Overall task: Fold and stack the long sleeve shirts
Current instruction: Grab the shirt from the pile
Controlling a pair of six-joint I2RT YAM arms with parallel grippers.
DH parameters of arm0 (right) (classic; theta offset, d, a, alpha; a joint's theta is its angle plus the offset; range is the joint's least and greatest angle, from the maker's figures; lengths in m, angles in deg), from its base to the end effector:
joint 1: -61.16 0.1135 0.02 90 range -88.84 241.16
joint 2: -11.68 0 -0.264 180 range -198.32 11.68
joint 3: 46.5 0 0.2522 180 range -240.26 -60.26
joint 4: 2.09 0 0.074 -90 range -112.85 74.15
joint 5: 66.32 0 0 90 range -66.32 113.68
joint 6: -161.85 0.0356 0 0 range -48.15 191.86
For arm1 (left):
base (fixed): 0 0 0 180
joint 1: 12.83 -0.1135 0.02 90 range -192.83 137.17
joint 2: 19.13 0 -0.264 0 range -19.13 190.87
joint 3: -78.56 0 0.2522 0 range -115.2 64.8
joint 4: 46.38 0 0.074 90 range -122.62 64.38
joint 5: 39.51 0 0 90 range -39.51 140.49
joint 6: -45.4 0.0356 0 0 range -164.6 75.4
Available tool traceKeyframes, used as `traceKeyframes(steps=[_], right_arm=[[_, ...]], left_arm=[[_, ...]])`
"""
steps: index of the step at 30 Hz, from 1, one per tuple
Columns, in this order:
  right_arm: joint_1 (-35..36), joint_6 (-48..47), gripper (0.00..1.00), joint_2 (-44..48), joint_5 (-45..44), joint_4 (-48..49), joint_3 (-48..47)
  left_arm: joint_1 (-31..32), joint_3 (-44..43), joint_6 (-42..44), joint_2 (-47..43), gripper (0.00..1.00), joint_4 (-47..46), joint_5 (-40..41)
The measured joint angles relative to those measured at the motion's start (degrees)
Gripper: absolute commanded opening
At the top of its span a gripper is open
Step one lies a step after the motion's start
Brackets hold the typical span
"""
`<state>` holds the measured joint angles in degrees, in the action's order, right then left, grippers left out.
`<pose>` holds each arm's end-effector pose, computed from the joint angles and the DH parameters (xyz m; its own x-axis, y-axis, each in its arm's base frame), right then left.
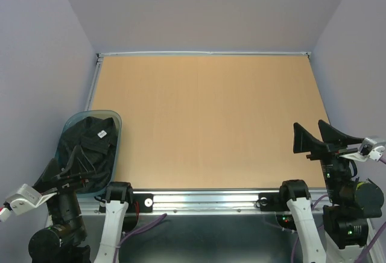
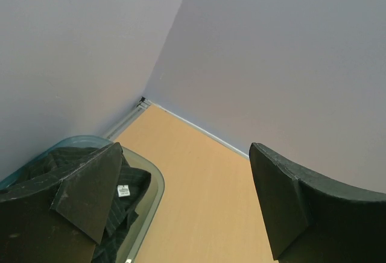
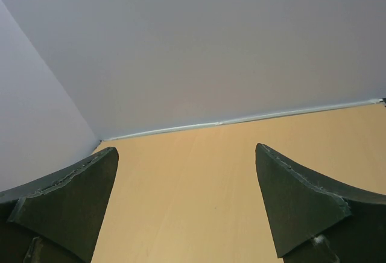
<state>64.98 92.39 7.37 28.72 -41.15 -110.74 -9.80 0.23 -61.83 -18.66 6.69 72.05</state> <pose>-0.0148 0.0021 0.3906 0.2808 0.3690 -0.8860 -0.2636 0.9173 0.2985 -0.0929 0.0180 0.4071 0.4840 -0.3015 -0.8215 -0.1472 0.8973 -0.4161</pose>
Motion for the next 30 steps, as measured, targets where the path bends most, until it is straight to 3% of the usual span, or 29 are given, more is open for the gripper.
traceKeyframes(steps=[13,20,25,30], right_arm=[[0.0,0.0,1.0,-1.99,-0.52,0.02,0.17],[0.02,-0.02,1.0,-10.8,-1.18,-0.28,0.24],[0.02,0.0,1.0,-21.62,-0.72,-1.88,0.22],[0.28,-0.22,1.0,-26.27,-0.98,-2.67,0.72]], left_arm=[[0.0,1.33,-2.86,0.0,0.99,0.11,-0.31],[0.0,2.8,-7.72,0.7,0.99,1.88,-2.43],[-0.02,5.7,-11.89,9.73,0.99,1.62,-5.55],[0.0,11.61,-16.48,20.65,0.99,0.39,-6.95]])
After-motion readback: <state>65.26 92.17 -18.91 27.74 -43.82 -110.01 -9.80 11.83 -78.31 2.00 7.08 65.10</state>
